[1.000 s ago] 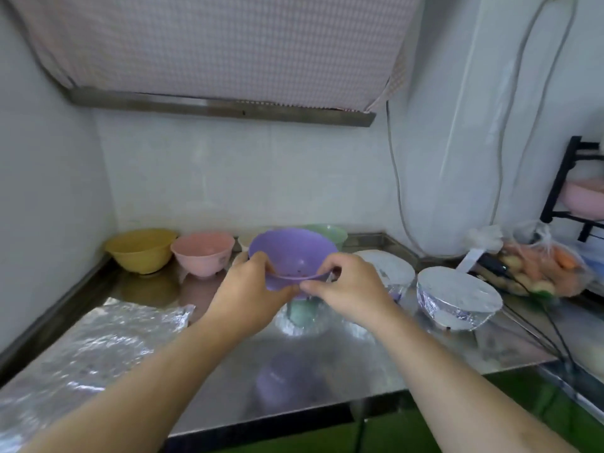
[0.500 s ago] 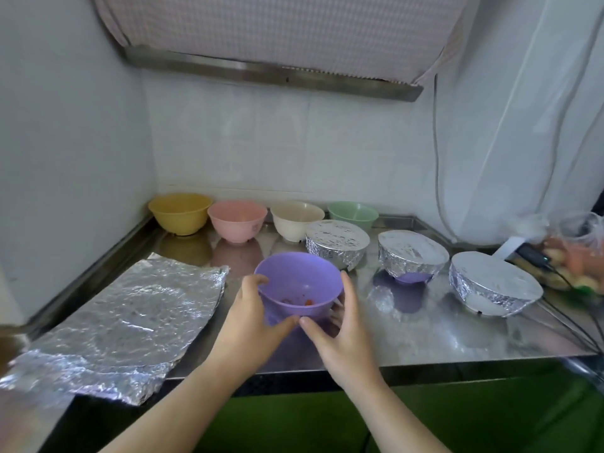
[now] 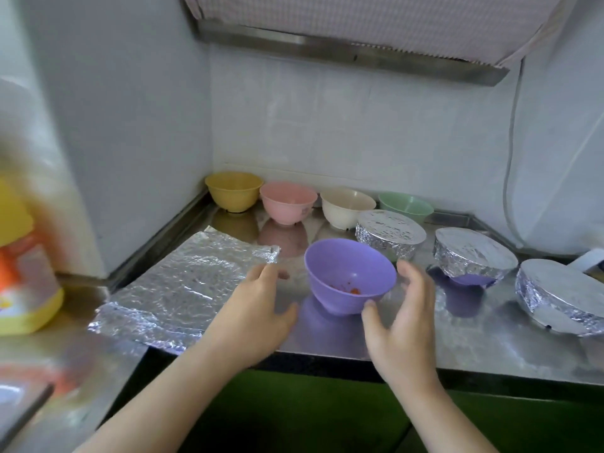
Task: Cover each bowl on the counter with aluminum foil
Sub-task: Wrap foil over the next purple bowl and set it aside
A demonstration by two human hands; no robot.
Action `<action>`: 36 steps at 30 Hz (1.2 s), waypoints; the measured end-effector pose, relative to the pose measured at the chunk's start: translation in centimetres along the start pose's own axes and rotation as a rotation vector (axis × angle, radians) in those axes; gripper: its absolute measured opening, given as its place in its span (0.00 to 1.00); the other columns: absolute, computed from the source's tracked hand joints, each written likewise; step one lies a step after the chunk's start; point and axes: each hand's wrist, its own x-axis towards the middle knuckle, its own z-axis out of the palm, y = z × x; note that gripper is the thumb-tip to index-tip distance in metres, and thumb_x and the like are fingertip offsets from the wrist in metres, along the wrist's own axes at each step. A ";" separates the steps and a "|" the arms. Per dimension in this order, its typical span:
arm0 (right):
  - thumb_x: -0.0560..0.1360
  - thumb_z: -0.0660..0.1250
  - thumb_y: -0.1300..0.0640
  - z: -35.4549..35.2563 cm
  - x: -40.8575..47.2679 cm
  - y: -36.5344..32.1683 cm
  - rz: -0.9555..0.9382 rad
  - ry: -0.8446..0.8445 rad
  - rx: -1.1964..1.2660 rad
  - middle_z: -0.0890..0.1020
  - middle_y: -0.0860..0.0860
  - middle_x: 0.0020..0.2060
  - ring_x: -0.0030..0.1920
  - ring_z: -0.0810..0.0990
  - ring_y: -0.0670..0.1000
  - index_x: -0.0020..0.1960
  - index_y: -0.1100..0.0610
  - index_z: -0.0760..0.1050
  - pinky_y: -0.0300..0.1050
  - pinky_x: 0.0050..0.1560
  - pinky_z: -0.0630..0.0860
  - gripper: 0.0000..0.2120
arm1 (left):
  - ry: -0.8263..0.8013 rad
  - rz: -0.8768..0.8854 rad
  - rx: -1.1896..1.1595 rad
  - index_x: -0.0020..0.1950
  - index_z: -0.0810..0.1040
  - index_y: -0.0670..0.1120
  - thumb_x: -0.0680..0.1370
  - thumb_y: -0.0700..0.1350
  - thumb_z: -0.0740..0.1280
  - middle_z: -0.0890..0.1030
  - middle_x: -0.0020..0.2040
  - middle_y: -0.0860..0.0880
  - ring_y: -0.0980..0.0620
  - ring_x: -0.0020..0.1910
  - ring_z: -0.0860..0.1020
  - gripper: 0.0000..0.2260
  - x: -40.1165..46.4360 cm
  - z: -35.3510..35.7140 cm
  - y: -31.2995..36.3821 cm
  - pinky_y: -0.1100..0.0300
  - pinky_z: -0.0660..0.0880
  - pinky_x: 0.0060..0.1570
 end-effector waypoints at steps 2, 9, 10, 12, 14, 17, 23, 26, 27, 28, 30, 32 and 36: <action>0.73 0.69 0.65 1.1 -0.2 -2.6 -0.195 -0.011 -0.028 0.73 0.52 0.66 0.67 0.73 0.52 0.70 0.61 0.71 0.43 0.70 0.70 0.26 | -0.030 -0.038 0.087 0.70 0.72 0.50 0.80 0.50 0.69 0.72 0.69 0.51 0.50 0.57 0.77 0.19 0.4 -1.4 -0.7 0.59 0.69 0.51; 0.78 0.67 0.62 7.1 -1.0 -8.3 -0.122 -0.575 -0.056 0.75 0.42 0.59 0.60 0.75 0.44 0.64 0.50 0.74 0.47 0.60 0.76 0.16 | -0.194 -0.204 0.338 0.63 0.72 0.49 0.75 0.60 0.72 0.77 0.59 0.50 0.48 0.53 0.80 0.22 0.4 -4.8 -4.0 0.48 0.80 0.51; 0.79 0.66 0.61 7.8 -0.9 -8.4 -0.062 -0.609 -0.052 0.76 0.43 0.59 0.60 0.75 0.44 0.64 0.49 0.74 0.48 0.61 0.77 0.15 | -0.203 -0.213 0.323 0.62 0.73 0.51 0.75 0.60 0.71 0.79 0.57 0.51 0.48 0.52 0.80 0.21 0.5 -5.2 -4.2 0.49 0.81 0.52; 0.78 0.66 0.61 8.8 -0.7 -8.6 0.025 -0.625 -0.029 0.77 0.43 0.58 0.60 0.76 0.43 0.63 0.50 0.76 0.47 0.62 0.77 0.15 | -0.222 -0.218 0.290 0.62 0.75 0.54 0.74 0.59 0.70 0.80 0.57 0.53 0.50 0.51 0.81 0.19 0.6 -5.6 -4.4 0.49 0.81 0.53; 0.78 0.66 0.62 9.3 -0.7 -8.7 0.080 -0.624 -0.030 0.78 0.43 0.56 0.59 0.77 0.41 0.62 0.50 0.77 0.45 0.60 0.78 0.15 | -0.231 -0.211 0.289 0.63 0.75 0.55 0.74 0.57 0.70 0.79 0.59 0.53 0.50 0.51 0.81 0.18 0.7 -5.7 -4.5 0.50 0.81 0.53; 0.79 0.66 0.62 9.8 -0.9 -8.6 0.125 -0.628 -0.046 0.79 0.43 0.54 0.57 0.78 0.41 0.61 0.50 0.78 0.35 0.53 0.76 0.14 | -0.268 -0.207 0.308 0.65 0.74 0.52 0.76 0.57 0.70 0.78 0.58 0.52 0.48 0.53 0.80 0.20 0.9 -5.4 -4.6 0.52 0.80 0.53; 0.79 0.67 0.58 10.6 -0.5 -8.1 0.268 -0.682 -0.027 0.82 0.43 0.55 0.57 0.81 0.43 0.63 0.49 0.80 0.35 0.57 0.75 0.14 | -0.344 -0.216 0.277 0.63 0.75 0.53 0.74 0.58 0.72 0.79 0.57 0.53 0.51 0.53 0.80 0.20 1.1 -5.9 -5.1 0.50 0.80 0.56; 0.78 0.67 0.58 10.7 -0.7 -7.8 0.302 -0.679 -0.009 0.83 0.41 0.54 0.55 0.80 0.39 0.62 0.49 0.81 0.27 0.51 0.71 0.14 | -0.320 -0.219 0.245 0.55 0.79 0.54 0.74 0.55 0.71 0.81 0.53 0.54 0.52 0.50 0.81 0.11 1.4 -6.3 -5.1 0.52 0.81 0.54; 0.78 0.67 0.58 10.7 -0.7 -7.8 0.308 -0.676 -0.005 0.83 0.40 0.53 0.55 0.80 0.38 0.61 0.48 0.81 0.26 0.50 0.70 0.13 | -0.309 -0.211 0.259 0.51 0.81 0.53 0.75 0.53 0.71 0.82 0.51 0.53 0.52 0.49 0.82 0.08 1.6 -6.4 -5.0 0.54 0.81 0.52; 0.78 0.67 0.58 10.7 -0.8 -7.8 0.312 -0.673 -0.009 0.84 0.40 0.52 0.54 0.80 0.37 0.60 0.48 0.81 0.25 0.49 0.70 0.13 | -0.300 -0.200 0.279 0.49 0.82 0.51 0.75 0.51 0.71 0.84 0.49 0.52 0.51 0.48 0.82 0.06 1.7 -6.4 -4.8 0.55 0.82 0.50; 0.77 0.67 0.58 10.7 -0.8 -7.8 0.311 -0.655 -0.010 0.84 0.40 0.51 0.52 0.81 0.37 0.58 0.48 0.82 0.25 0.48 0.71 0.11 | -0.294 -0.201 0.313 0.47 0.84 0.45 0.75 0.49 0.71 0.85 0.47 0.48 0.47 0.45 0.83 0.09 1.6 -6.3 -4.5 0.53 0.83 0.46; 0.78 0.67 0.59 10.5 -0.9 -7.9 0.313 -0.614 0.003 0.84 0.41 0.49 0.47 0.81 0.36 0.55 0.48 0.81 0.25 0.42 0.72 0.10 | -0.275 -0.215 0.312 0.49 0.84 0.41 0.76 0.49 0.71 0.85 0.47 0.45 0.44 0.43 0.84 0.12 1.6 -6.3 -4.3 0.50 0.84 0.46; 0.81 0.65 0.54 10.6 -0.2 -8.5 0.528 -0.542 0.149 0.85 0.47 0.41 0.32 0.80 0.44 0.49 0.53 0.80 0.39 0.31 0.74 0.06 | -0.090 -0.204 0.204 0.45 0.80 0.48 0.76 0.51 0.68 0.84 0.46 0.49 0.46 0.44 0.82 0.07 1.5 -7.0 -3.2 0.48 0.83 0.48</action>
